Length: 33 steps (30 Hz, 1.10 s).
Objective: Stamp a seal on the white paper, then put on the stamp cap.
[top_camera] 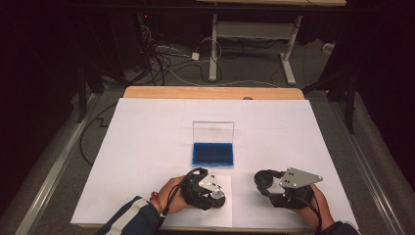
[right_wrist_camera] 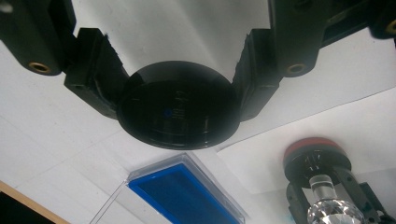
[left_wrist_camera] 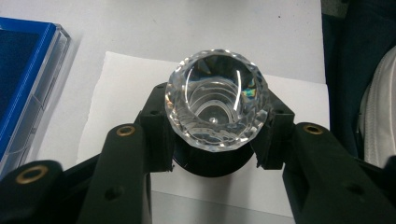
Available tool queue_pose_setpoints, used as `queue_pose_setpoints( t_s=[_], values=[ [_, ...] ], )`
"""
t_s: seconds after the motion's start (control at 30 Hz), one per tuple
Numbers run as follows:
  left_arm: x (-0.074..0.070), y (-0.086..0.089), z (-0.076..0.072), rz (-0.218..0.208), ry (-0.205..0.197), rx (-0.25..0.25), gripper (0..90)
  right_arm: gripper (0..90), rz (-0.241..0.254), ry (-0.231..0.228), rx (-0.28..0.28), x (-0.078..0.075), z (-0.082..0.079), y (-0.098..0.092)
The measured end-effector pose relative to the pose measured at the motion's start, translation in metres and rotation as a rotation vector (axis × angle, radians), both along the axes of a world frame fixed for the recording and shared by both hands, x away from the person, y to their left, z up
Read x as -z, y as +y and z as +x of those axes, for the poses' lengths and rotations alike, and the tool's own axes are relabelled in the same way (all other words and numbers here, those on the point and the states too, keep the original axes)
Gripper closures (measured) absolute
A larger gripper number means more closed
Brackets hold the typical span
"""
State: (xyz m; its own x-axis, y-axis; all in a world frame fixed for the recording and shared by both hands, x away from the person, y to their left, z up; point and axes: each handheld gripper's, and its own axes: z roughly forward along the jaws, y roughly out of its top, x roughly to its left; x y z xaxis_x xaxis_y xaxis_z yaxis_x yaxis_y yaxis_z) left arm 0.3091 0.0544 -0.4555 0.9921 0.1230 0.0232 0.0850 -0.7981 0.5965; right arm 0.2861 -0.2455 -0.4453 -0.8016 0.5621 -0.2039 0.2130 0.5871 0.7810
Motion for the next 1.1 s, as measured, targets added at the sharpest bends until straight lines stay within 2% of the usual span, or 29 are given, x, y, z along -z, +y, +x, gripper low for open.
queue_pose_setpoints(
  t_s=[0.43,0.77,0.93,1.1],
  values=[
    [-0.001,0.001,0.000,-0.004,0.002,0.004,54.8,38.7,0.002,0.000,-0.002,0.000,0.000,0.000],
    [-0.021,0.010,-0.002,-0.098,-0.007,0.005,54.7,38.7,0.006,0.000,0.000,0.000,-0.001,-0.002],
    [-0.019,0.009,-0.002,-0.084,-0.011,-0.001,54.7,38.7,0.005,-0.003,-0.002,-0.001,-0.002,-0.001],
    [-0.012,0.006,0.003,-0.070,0.003,0.008,54.6,38.7,0.002,0.002,-0.002,0.000,-0.003,-0.001]
  ],
)
